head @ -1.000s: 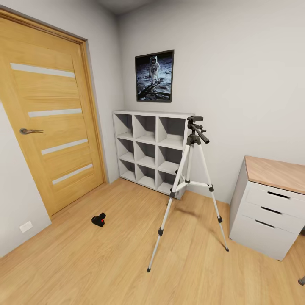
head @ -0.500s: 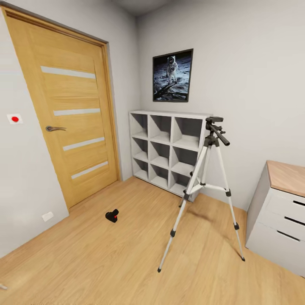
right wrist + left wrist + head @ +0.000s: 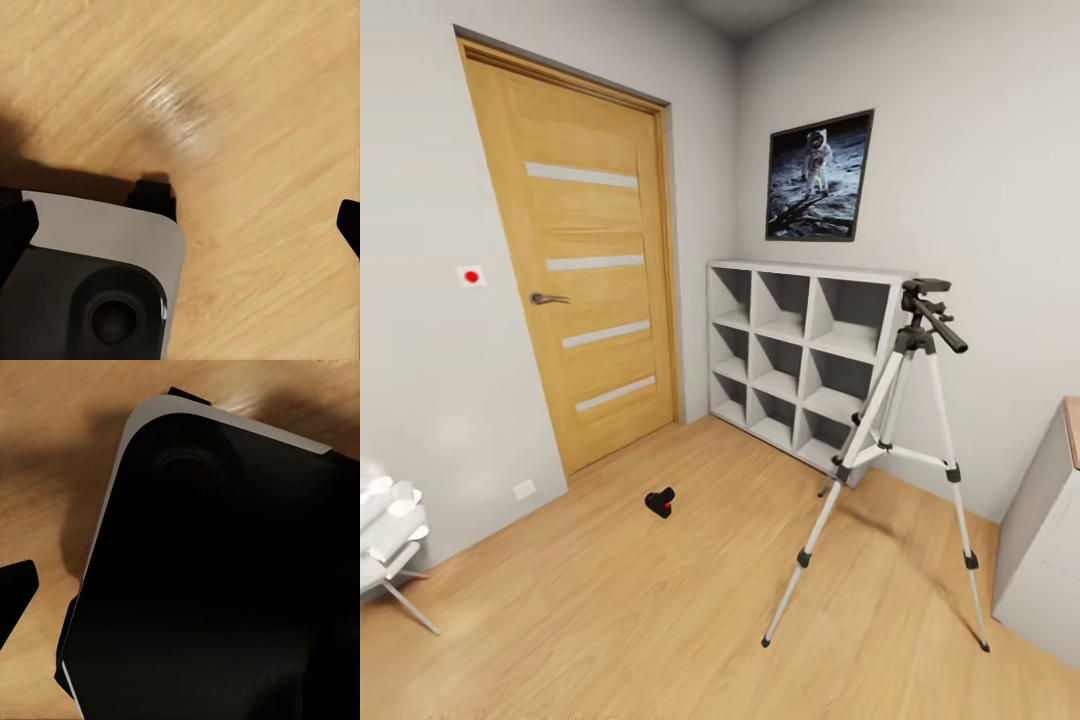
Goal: Attach the digital camera to the camera tripod in the bedroom.
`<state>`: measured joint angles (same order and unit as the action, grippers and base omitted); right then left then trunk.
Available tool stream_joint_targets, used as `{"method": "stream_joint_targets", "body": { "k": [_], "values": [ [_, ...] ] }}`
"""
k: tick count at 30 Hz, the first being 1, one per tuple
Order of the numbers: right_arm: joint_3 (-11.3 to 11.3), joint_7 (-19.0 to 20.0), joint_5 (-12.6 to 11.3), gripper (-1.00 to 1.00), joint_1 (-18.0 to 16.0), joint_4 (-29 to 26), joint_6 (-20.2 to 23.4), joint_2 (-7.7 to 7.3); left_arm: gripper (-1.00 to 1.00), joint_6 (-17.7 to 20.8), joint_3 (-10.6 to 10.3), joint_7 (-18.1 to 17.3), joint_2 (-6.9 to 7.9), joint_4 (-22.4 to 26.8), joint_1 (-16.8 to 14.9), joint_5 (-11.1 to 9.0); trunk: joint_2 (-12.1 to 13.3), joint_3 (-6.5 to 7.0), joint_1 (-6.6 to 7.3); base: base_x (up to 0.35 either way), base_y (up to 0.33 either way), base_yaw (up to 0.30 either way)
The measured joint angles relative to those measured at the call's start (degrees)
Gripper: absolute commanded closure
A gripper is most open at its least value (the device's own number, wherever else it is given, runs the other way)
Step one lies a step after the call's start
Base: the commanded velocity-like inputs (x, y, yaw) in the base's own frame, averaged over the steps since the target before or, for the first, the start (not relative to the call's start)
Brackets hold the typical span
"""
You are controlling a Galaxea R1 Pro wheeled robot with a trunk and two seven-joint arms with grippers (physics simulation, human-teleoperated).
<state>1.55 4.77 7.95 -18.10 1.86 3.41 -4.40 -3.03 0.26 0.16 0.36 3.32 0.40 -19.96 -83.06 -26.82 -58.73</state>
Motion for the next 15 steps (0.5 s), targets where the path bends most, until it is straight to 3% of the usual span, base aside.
{"method": "stream_joint_targets", "body": {
  "k": [7,15],
  "values": [
    [0.0,0.0,0.1,-1.0,0.4,0.0,-0.1,0.01,-1.0,0.1,-0.1,0.0,-0.07,0.0,0.0,0.1,0.0,0.0,0.02,0.126,0.0,0.271],
    [0.0,0.0,0.1,-1.0,0.6,0.0,-0.1,0.02,-1.0,0.2,-0.4,-0.1,-0.09,-0.1,0.0,0.4,0.0,0.0,0.03,0.282,0.0,0.271]
  ]
}}
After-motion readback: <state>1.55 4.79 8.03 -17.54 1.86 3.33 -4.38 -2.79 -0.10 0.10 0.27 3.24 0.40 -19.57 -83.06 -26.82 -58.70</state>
